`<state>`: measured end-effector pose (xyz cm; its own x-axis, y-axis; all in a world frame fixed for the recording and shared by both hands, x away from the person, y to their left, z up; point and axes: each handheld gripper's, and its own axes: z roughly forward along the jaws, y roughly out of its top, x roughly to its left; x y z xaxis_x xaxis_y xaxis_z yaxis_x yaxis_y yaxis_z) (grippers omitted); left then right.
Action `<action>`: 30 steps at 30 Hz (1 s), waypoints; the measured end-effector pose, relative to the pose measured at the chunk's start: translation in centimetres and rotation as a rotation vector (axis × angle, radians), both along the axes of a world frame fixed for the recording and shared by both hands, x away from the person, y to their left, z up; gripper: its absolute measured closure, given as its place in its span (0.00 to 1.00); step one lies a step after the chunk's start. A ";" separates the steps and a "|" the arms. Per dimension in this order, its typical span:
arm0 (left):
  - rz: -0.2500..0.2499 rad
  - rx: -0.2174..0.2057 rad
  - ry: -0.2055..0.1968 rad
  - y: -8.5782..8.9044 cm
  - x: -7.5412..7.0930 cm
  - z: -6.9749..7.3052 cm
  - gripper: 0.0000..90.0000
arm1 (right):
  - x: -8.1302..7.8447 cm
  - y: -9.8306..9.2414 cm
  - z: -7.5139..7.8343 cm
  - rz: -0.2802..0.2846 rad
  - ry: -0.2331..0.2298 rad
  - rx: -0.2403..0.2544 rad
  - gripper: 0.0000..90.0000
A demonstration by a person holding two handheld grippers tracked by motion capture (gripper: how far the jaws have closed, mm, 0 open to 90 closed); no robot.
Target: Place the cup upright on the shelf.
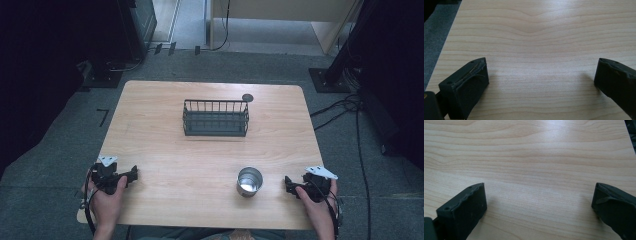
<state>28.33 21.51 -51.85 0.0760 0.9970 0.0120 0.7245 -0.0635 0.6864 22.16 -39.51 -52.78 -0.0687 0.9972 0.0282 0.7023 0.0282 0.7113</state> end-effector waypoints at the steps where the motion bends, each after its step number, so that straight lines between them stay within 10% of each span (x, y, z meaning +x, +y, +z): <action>1: 0.000 0.000 0.000 0.0 0.0 0.0 0.00 | 0.0 0.0 0.0 0.000 0.000 0.000 0.00; 30: 0.000 0.000 0.000 0.0 0.0 0.0 0.00 | -0.9 2.0 1.9 0.080 -0.029 0.038 0.00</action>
